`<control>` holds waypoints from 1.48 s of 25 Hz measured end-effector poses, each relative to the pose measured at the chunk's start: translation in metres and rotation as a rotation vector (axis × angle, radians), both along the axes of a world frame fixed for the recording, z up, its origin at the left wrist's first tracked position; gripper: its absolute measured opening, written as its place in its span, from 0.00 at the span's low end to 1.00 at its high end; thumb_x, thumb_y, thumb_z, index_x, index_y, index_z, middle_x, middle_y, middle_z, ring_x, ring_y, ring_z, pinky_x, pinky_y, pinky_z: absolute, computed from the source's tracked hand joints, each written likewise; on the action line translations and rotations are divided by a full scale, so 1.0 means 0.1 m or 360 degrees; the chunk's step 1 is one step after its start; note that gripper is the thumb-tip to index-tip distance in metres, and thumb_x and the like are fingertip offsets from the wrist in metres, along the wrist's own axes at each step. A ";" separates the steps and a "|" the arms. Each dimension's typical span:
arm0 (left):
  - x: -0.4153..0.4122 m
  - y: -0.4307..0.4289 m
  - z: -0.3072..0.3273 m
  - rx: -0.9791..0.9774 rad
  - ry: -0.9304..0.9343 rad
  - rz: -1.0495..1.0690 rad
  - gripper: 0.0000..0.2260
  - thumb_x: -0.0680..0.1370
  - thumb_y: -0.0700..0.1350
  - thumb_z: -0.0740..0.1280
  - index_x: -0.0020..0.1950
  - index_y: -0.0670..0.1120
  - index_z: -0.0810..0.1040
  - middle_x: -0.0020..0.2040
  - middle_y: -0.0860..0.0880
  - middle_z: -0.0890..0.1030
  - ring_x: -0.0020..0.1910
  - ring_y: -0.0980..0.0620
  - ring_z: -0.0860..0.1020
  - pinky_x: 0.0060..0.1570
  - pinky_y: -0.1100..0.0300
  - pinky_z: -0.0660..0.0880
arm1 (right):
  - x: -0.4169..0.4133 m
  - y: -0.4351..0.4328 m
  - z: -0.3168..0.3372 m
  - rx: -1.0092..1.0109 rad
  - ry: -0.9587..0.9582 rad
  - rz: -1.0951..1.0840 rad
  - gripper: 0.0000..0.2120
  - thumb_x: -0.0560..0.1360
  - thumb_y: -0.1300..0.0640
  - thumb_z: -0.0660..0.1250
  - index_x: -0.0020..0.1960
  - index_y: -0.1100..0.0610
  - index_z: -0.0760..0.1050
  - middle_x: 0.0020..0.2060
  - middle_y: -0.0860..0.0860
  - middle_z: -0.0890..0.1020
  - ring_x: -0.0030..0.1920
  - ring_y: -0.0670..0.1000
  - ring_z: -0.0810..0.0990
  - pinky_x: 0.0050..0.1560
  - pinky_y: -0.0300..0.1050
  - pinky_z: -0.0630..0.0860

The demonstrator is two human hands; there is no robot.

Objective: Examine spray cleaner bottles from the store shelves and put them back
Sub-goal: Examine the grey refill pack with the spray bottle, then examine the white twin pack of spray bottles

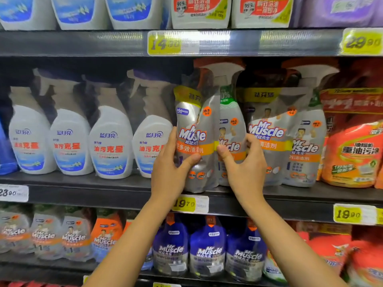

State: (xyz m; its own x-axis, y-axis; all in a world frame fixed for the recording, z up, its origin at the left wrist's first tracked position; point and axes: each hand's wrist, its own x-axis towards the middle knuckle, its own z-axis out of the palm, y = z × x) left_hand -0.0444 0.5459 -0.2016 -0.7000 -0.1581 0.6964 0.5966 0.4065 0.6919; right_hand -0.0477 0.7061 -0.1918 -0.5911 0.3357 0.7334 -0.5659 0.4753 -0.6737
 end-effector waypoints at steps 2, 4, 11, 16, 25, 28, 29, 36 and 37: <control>0.08 0.03 -0.10 0.0128 0.0060 -0.0012 0.35 0.70 0.56 0.72 0.74 0.61 0.58 0.68 0.56 0.72 0.65 0.59 0.72 0.63 0.58 0.72 | 0.01 0.04 0.00 0.0132 0.0034 -0.0085 0.28 0.71 0.48 0.74 0.64 0.61 0.69 0.57 0.55 0.76 0.57 0.51 0.74 0.52 0.32 0.65; 0.15 0.03 -0.26 0.0203 0.0127 -0.0017 0.35 0.69 0.53 0.75 0.72 0.60 0.61 0.68 0.56 0.70 0.67 0.59 0.71 0.64 0.58 0.72 | 0.06 0.09 -0.05 0.0247 0.0131 -0.0110 0.30 0.71 0.52 0.75 0.67 0.61 0.67 0.61 0.56 0.74 0.60 0.51 0.72 0.55 0.34 0.68; 0.13 0.04 -0.42 0.0064 0.0105 0.0126 0.35 0.67 0.48 0.76 0.70 0.61 0.64 0.67 0.59 0.71 0.67 0.61 0.69 0.60 0.57 0.74 | 0.07 0.24 -0.21 0.0613 0.0404 -0.0386 0.34 0.68 0.54 0.78 0.67 0.68 0.71 0.61 0.62 0.78 0.62 0.60 0.76 0.62 0.54 0.73; 0.09 0.09 -0.44 0.0115 0.0093 0.0179 0.36 0.68 0.42 0.77 0.70 0.60 0.65 0.66 0.62 0.71 0.66 0.62 0.69 0.60 0.56 0.74 | 0.07 0.20 -0.31 0.0510 0.0329 -0.0351 0.32 0.68 0.54 0.77 0.67 0.66 0.71 0.59 0.61 0.77 0.59 0.59 0.74 0.60 0.51 0.70; 0.03 0.17 -0.41 -0.0058 0.0038 0.0365 0.34 0.70 0.51 0.74 0.72 0.59 0.63 0.70 0.61 0.69 0.68 0.57 0.69 0.61 0.49 0.75 | -0.06 0.21 -0.28 0.0353 0.0221 -0.0141 0.33 0.69 0.60 0.77 0.69 0.65 0.68 0.59 0.59 0.74 0.60 0.58 0.74 0.57 0.59 0.76; 0.06 0.20 -0.46 -0.0252 0.0053 0.0548 0.34 0.74 0.54 0.70 0.76 0.56 0.59 0.73 0.56 0.67 0.70 0.58 0.66 0.62 0.56 0.70 | -0.07 0.20 -0.32 0.0388 0.0213 -0.0148 0.32 0.70 0.59 0.76 0.70 0.64 0.67 0.60 0.59 0.73 0.60 0.58 0.73 0.58 0.57 0.75; 0.07 0.21 -0.48 -0.0313 0.0056 0.0602 0.33 0.74 0.55 0.69 0.76 0.55 0.58 0.74 0.54 0.66 0.70 0.59 0.64 0.61 0.57 0.67 | -0.07 0.20 -0.33 0.0399 0.0221 -0.0159 0.32 0.70 0.59 0.75 0.70 0.64 0.67 0.60 0.59 0.73 0.60 0.58 0.73 0.59 0.56 0.75; 0.33 -0.02 -0.61 -0.0054 0.0094 0.0253 0.19 0.76 0.41 0.67 0.66 0.54 0.73 0.64 0.57 0.75 0.62 0.62 0.72 0.62 0.64 0.70 | -0.03 0.20 -0.35 0.0388 0.0177 -0.0263 0.32 0.69 0.60 0.76 0.68 0.66 0.67 0.59 0.63 0.73 0.59 0.55 0.72 0.61 0.45 0.72; 0.41 -0.14 -0.63 0.0120 0.0095 0.0184 0.18 0.76 0.40 0.66 0.63 0.55 0.75 0.60 0.57 0.78 0.59 0.60 0.75 0.58 0.66 0.72 | -0.01 0.18 -0.34 0.0380 0.0167 -0.0285 0.32 0.69 0.61 0.76 0.68 0.66 0.67 0.58 0.64 0.73 0.57 0.50 0.71 0.61 0.35 0.68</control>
